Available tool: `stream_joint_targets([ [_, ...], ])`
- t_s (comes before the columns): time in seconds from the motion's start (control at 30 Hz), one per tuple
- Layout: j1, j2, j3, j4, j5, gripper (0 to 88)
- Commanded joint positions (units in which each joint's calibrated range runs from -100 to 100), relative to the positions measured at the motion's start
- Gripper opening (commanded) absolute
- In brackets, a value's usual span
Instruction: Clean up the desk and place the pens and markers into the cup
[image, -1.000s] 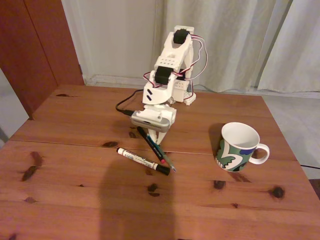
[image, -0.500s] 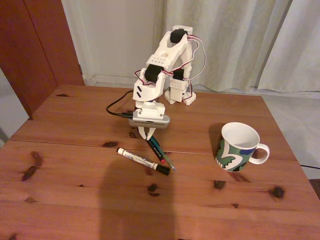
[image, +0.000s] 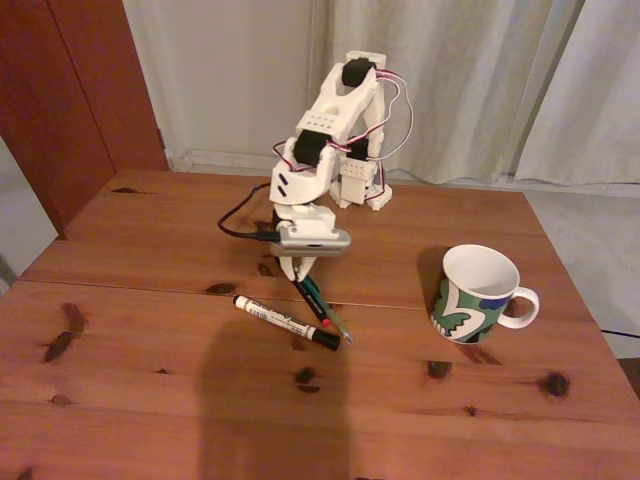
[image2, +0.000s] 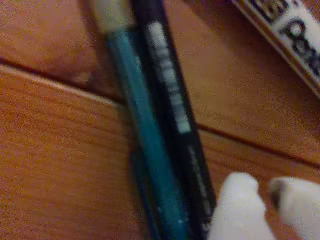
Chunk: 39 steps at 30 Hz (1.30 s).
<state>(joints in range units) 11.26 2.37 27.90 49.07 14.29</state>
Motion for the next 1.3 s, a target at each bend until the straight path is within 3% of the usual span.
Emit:
stream_joint_targets([
  [0.0, -0.6, -1.3, -1.1, -1.2, 0.3, 12.4],
  [1.27, -2.9, -3.7, 8.5, -1.4, 0.4, 13.4],
])
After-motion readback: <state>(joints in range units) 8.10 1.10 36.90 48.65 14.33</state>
